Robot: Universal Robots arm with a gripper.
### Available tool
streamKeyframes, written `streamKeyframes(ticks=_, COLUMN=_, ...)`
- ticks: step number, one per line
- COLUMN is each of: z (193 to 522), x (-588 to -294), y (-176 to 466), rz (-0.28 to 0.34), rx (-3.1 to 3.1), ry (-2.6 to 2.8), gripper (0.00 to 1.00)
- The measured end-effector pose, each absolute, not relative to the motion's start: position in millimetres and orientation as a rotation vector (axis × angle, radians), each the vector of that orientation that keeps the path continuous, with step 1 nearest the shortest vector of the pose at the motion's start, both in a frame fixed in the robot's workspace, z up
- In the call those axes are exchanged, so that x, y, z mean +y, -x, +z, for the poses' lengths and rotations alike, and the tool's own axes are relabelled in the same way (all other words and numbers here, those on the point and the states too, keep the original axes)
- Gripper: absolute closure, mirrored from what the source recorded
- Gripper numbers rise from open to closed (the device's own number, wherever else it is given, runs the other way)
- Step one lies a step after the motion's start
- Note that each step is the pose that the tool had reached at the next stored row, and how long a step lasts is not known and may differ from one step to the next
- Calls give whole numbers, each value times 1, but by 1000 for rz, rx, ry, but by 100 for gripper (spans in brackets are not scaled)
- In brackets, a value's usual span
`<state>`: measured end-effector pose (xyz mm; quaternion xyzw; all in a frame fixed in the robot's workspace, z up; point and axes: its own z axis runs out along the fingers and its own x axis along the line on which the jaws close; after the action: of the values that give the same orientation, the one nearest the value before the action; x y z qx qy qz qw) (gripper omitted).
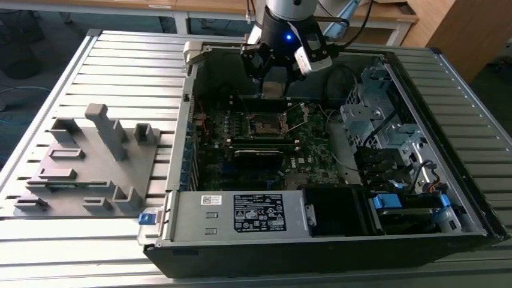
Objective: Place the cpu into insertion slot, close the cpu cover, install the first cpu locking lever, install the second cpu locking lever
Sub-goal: 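Place the cpu into insertion slot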
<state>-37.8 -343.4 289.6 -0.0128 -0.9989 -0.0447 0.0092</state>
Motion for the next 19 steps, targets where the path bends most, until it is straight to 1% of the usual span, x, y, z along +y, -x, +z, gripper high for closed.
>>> streamKeyframes(ticks=19, z=280, x=-343, y=38, rz=-140, rx=-3120, ry=40, gripper=46)
